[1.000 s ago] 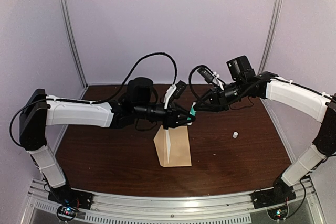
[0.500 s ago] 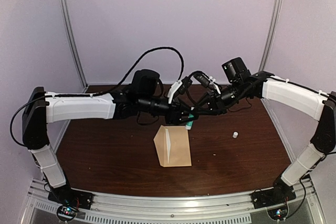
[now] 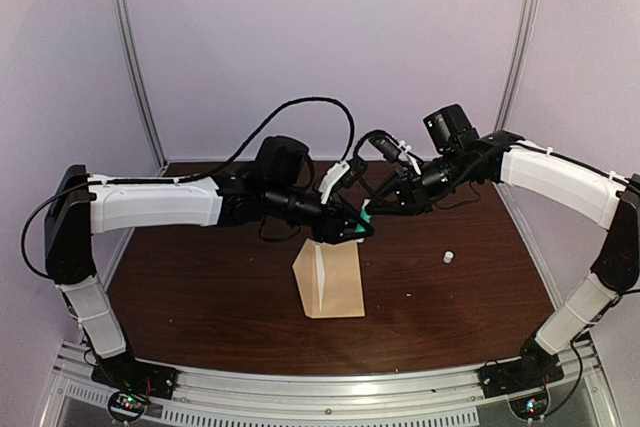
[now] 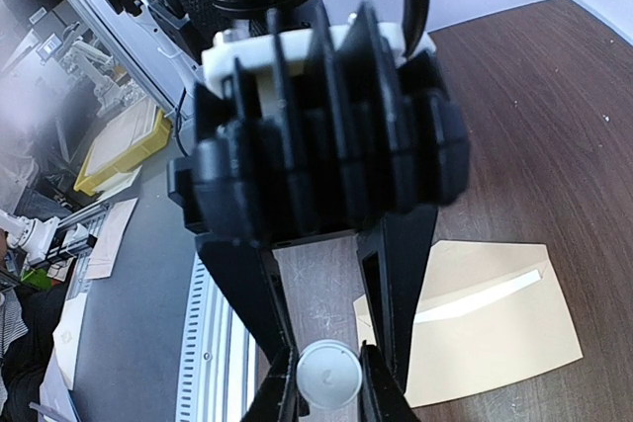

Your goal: Place the letter into the envelope and seal it

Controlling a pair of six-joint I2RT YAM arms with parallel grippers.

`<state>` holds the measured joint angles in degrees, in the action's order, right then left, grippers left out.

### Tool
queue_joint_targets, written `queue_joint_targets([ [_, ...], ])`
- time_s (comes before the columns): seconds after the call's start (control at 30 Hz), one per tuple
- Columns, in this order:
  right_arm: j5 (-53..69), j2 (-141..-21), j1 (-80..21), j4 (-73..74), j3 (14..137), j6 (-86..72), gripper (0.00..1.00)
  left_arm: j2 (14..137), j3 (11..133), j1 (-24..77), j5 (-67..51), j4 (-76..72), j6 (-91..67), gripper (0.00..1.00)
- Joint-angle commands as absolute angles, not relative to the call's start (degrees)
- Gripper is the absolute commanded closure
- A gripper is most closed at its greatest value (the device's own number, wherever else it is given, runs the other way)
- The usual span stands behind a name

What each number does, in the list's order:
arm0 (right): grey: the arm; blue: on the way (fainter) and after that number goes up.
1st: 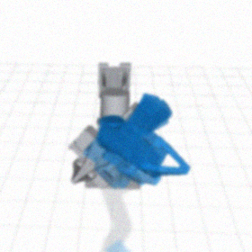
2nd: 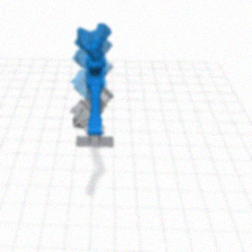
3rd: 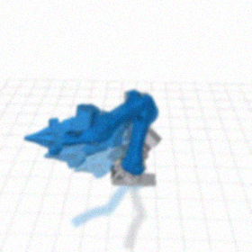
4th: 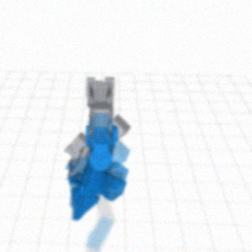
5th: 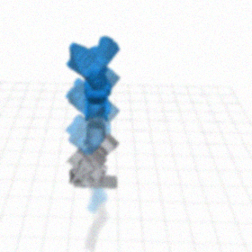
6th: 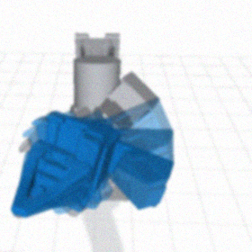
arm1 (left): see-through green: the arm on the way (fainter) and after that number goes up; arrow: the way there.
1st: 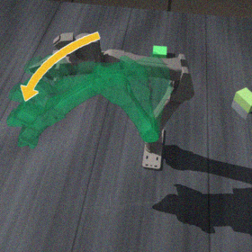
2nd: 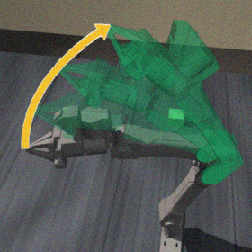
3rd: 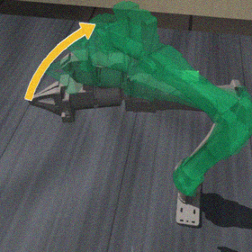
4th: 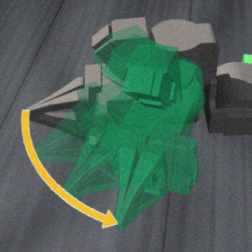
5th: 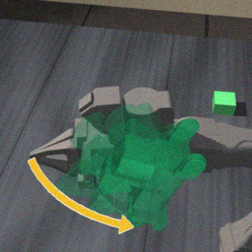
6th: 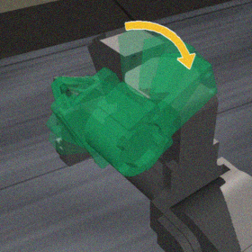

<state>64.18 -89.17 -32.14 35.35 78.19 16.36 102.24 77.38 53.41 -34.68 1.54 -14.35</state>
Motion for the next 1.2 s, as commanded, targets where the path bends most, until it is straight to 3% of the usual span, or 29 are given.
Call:
queue_joint_targets([
  [0.0,63.3,-88.6,-32.4,36.2,79.6,17.2,0.91,102.5,79.2,53.3,-34.4,0.9,-13.6,0.63],
  [0.37,62.4,-88.6,-32.5,37.0,79.6,18.2,0.90,102.0,79.5,52.9,-33.9,1.4,-14.1,0.61],
  [0.73,61.7,-88.9,-32.8,37.5,79.8,19.1,0.88,102.7,78.7,52.5,-35.6,-2.2,-15.6,0.83],
  [0.9,61.3,-87.6,-31.1,40.0,83.3,19.1,0.69,102.8,78.5,52.4,-35.5,-4.7,-17.9,0.99],
  [1.03,56.4,-80.6,-25.2,32.6,83.3,14.3,0.51,100.5,76.1,52.5,-29.8,-12.8,-23.5,1.00],
  [1.17,50.1,-78.5,-23.1,28.1,81.4,7.2,0.50,98.2,69.2,52.5,-18.5,-32.7,-34.9,1.00],
])
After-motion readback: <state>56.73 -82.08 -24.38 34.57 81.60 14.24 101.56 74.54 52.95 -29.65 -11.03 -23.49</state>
